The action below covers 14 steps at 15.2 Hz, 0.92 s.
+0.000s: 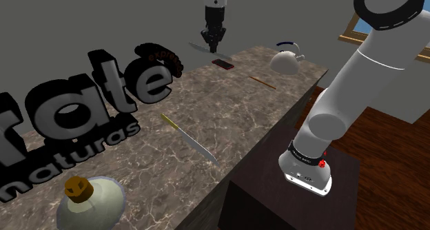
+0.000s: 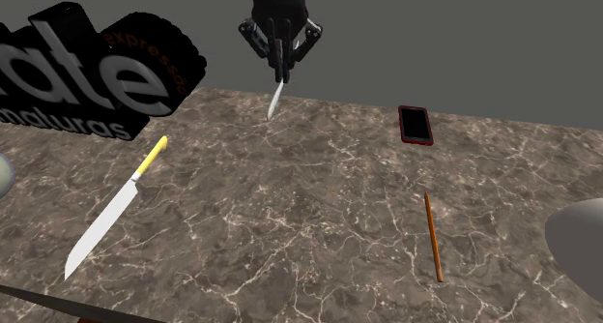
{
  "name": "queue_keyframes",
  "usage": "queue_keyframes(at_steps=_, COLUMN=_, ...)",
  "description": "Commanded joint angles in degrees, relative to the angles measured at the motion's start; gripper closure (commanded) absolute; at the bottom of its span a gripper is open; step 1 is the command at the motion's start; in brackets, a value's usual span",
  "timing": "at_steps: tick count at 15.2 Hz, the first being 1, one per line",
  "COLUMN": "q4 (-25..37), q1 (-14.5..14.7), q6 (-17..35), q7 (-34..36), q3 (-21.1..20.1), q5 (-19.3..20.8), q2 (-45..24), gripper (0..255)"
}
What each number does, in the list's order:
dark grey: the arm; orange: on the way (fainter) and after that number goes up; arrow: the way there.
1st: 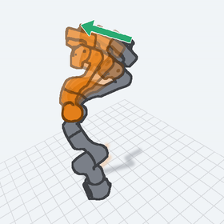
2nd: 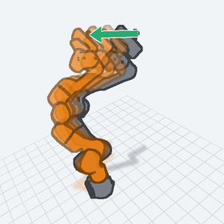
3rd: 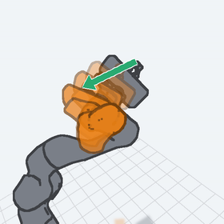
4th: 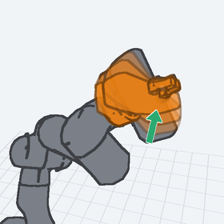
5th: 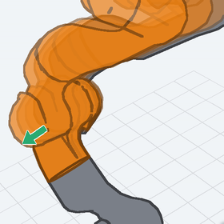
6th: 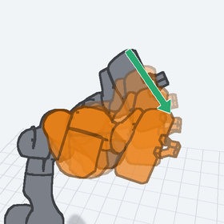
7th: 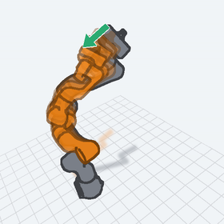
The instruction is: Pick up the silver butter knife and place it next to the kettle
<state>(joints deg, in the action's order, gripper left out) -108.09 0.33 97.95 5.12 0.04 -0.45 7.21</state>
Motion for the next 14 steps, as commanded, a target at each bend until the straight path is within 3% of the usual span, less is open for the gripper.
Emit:
queue_keyframes(at_steps=1, q4=1.5, q1=0.0, q6=-1.5, q7=0.0, q3=0.0, q5=0.0, q2=0.0, gripper=255)
queue_keyframes(at_steps=10, q4=8.9, q1=0.0, q6=-8.2, q7=0.1, q3=0.0, q5=0.0, q2=-0.8, gripper=255)
queue_keyframes(at_steps=14, q4=4.3, q1=-2.1, q6=-7.8, q7=-4.8, q3=2.8, q5=0.8, q2=3.5, gripper=255)
